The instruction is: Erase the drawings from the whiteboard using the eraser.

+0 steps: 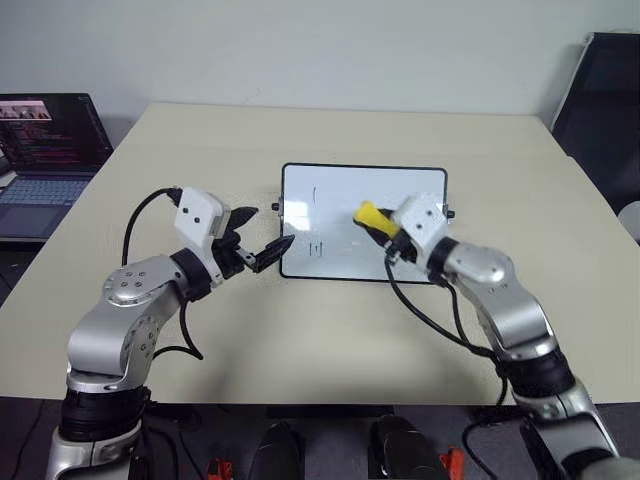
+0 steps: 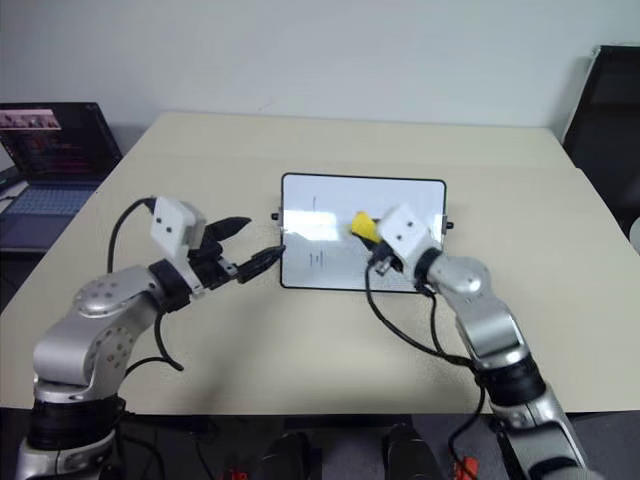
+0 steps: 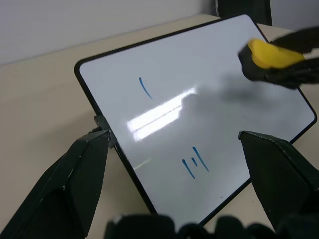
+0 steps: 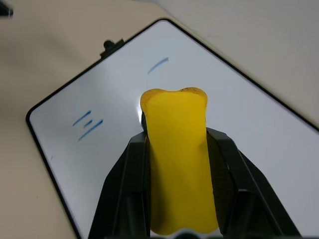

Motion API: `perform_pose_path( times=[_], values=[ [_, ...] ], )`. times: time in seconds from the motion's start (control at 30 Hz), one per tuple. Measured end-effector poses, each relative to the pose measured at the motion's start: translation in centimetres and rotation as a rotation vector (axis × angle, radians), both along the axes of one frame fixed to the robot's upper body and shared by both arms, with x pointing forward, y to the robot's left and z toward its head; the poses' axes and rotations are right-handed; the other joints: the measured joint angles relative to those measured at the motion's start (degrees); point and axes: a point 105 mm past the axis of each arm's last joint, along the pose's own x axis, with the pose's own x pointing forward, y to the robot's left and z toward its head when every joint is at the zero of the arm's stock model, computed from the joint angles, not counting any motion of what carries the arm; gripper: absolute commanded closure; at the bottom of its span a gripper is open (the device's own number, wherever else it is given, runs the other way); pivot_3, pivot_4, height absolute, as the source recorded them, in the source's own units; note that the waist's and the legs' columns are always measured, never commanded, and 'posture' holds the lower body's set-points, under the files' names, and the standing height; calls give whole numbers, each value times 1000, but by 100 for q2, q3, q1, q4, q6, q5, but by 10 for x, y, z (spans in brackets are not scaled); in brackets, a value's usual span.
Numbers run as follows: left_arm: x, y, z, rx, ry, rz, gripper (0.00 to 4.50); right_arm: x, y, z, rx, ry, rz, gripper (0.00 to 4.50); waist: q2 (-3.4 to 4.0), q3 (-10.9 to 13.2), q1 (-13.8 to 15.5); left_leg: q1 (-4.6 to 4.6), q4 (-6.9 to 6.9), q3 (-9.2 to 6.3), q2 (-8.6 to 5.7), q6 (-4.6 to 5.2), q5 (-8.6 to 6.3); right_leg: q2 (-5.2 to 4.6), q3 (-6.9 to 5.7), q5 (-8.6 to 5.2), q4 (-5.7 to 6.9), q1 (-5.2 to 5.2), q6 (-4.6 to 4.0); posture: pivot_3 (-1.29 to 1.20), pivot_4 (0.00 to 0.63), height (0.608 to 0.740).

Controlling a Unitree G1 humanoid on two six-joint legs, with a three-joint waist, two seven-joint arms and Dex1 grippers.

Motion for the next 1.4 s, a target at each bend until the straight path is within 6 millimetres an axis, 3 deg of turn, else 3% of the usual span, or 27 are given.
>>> perform_pose_path(
  times=[0.23, 0.57, 0.8, 1.1, 1.3, 1.4],
  values=[
    [5, 8, -11, 25, 27, 8, 0, 36, 45, 12, -96, 12, 35, 3326, 2, 2, -5, -3, -19, 0, 1, 0, 0, 1, -2, 12, -2, -9, 19, 0, 150, 740],
    [4, 13, -17, 47, 31, 4, 0, 69, 59, 7, -182, -12, 2, 3327, 4, 3, 15, -9, -27, -1, 2, 0, 0, 1, -6, 25, -1, -19, -4, 0, 150, 740],
    [4, 14, -21, 53, 30, 3, 0, 56, 63, -12, -403, -12, 147, 3339, 4, 3, 19, -5, -23, -2, 1, 0, 1, 1, -6, 15, 4, -15, 14, 0, 150, 740],
    [5, 14, -25, 50, 31, -9, 0, 79, 55, 14, -377, -181, -17, 3345, 4, 3, 24, -1, -21, -4, 1, 9, 9, 3, -4, 19, 6, -12, 9, 0, 150, 740],
    [3, 16, -31, 50, 50, -10, 0, 57, 63, -12, -446, -120, 132, 3347, 4, 3, 15, -1, -28, -6, 3, 9, 8, 4, -7, 19, 8, -14, 10, 0, 150, 740],
    [2, 16, -32, 50, 49, -11, 0, 54, 63, -15, -451, -129, 131, 3347, 5, 3, 15, -1, -24, -6, 2, 9, 9, 4, -6, 18, 9, -13, 14, 0, 150, 740]
  ],
)
